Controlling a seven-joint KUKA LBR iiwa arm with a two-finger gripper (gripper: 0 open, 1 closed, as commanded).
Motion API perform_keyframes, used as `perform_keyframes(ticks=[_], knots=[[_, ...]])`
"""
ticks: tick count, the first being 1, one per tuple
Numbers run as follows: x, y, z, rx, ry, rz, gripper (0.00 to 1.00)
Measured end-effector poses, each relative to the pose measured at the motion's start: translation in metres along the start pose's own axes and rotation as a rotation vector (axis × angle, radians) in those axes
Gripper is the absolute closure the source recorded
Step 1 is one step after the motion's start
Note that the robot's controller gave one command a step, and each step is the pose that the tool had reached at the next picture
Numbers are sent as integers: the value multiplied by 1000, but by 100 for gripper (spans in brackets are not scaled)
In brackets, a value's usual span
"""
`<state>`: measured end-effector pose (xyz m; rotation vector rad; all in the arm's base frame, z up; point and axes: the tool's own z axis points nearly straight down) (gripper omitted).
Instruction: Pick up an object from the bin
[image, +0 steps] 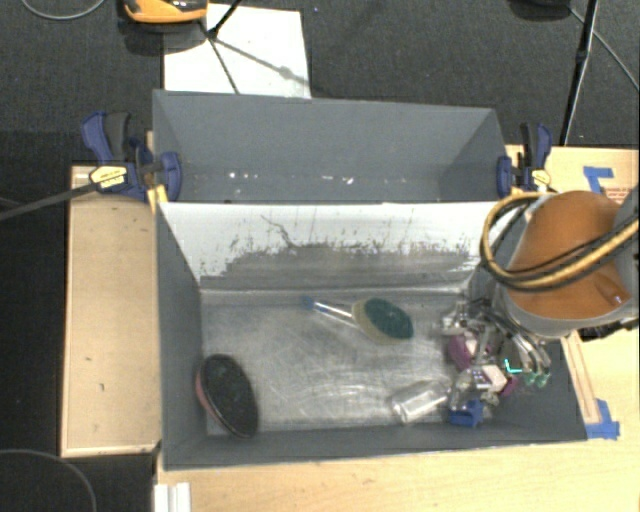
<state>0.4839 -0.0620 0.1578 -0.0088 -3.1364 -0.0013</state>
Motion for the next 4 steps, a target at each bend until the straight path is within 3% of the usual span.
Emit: perform_keyframes(ticks=[1, 2, 3, 4], knots=[[-109, 6, 69, 1, -10, -221, 0], [-111, 39, 83, 1, -10, -244, 0], [-112, 38, 81, 2, -18, -242, 100], [-83, 35, -64, 3, -16, -252, 100]])
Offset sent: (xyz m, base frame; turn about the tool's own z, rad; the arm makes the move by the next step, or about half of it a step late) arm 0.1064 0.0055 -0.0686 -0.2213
